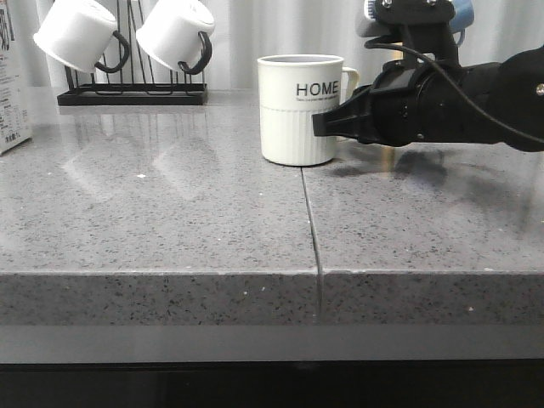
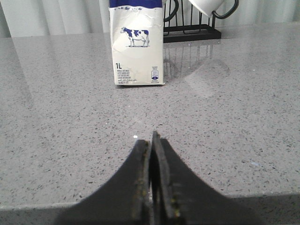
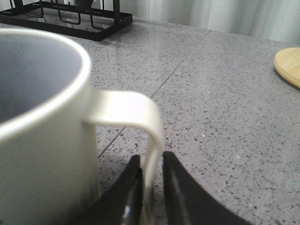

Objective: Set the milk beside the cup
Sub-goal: 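Lift and carry the mug with the right gripper toward the table center, then set the mug down, open the right gripper and withdraw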

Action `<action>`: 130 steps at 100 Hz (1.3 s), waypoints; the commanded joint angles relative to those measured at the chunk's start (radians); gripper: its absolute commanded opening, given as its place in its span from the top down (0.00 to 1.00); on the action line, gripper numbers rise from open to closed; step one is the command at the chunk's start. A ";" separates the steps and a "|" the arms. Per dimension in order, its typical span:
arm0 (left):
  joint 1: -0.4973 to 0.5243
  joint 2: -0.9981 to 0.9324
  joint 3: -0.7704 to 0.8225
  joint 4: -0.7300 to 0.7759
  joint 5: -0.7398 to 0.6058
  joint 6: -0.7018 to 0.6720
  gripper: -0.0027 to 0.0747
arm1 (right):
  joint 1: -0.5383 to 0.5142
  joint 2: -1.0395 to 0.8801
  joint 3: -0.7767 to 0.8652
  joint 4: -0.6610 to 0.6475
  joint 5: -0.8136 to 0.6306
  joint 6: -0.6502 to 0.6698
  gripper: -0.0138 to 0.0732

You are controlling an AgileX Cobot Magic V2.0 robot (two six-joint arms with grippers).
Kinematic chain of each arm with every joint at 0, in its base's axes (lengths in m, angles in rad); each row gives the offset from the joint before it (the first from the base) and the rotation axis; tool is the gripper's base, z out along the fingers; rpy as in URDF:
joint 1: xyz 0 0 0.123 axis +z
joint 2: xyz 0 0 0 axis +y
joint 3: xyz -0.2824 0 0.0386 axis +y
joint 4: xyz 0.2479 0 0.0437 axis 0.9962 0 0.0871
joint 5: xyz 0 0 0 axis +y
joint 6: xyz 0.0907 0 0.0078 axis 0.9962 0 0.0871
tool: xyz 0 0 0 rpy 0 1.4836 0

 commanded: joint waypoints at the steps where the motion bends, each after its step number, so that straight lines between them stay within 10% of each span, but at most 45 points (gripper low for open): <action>1: 0.003 -0.030 0.045 -0.009 -0.085 -0.009 0.99 | -0.001 -0.044 -0.029 -0.004 -0.080 -0.001 0.60; 72: 0.003 -0.030 0.045 -0.009 -0.085 -0.009 0.99 | -0.001 -0.321 0.229 -0.004 -0.083 -0.001 0.61; 105: 0.003 -0.030 0.045 0.005 -0.085 -0.009 0.99 | -0.001 -0.650 0.412 -0.004 0.112 -0.001 0.87; 130: 0.003 -0.030 0.045 0.005 -0.085 -0.009 0.99 | -0.001 -0.932 0.473 -0.004 0.325 -0.001 0.89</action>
